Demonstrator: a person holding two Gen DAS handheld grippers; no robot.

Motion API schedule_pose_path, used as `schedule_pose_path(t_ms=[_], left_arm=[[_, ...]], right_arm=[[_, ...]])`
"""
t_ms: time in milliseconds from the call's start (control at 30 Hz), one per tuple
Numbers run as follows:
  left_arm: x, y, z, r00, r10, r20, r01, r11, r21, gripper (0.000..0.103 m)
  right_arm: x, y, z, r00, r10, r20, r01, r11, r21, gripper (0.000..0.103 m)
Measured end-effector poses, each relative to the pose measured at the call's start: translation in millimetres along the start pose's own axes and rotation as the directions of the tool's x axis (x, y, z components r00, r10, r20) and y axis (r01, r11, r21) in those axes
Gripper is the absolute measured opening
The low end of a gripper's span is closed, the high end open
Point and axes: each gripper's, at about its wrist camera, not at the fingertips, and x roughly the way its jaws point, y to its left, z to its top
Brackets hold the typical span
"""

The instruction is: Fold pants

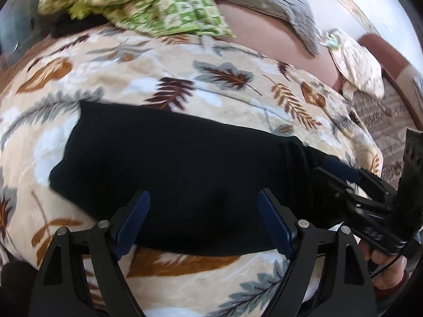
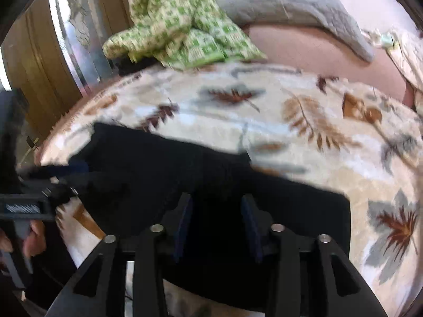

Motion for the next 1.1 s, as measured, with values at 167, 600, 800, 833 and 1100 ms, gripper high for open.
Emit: schedule_pose_path(t_ms=[167, 600, 800, 833, 1100], left_arm=[[-18.5, 42.4, -9.4, 0.999, 0.024, 0.037, -0.019, 0.99, -0.14, 0.086], [-13.8, 108.2, -20.6, 0.99, 0.139, 0.01, -0.129, 0.943, -0.307, 0.086], [-6.8, 111.3, -20.3, 0.992, 0.124, 0.011, -0.114, 0.94, -0.323, 0.087], [-5.9, 110.7, -20.0, 0.992, 0.126, 0.014, -0.115, 0.94, -0.321, 0.087], [3.0, 112.9, -13.6, 0.993, 0.104, 0.054, -0.078, 0.93, -0.36, 0.103]], right_arm=[[4.5, 35.6, 29.5, 0.99, 0.136, 0.038, -0.134, 0.99, -0.039, 0.073], [98.1, 140.6, 90.2, 0.959, 0.272, -0.087, -0.284, 0.936, -0.209, 0.082], [116.0, 152.1, 92.7, 0.954, 0.276, -0.114, -0.296, 0.929, -0.223, 0.082], [118.1, 152.9, 93.9, 0.953, 0.279, -0.117, -0.299, 0.928, -0.221, 0.082], [150.3, 164.9, 105.0, 0.932, 0.323, -0.167, -0.351, 0.919, -0.182, 0.083]])
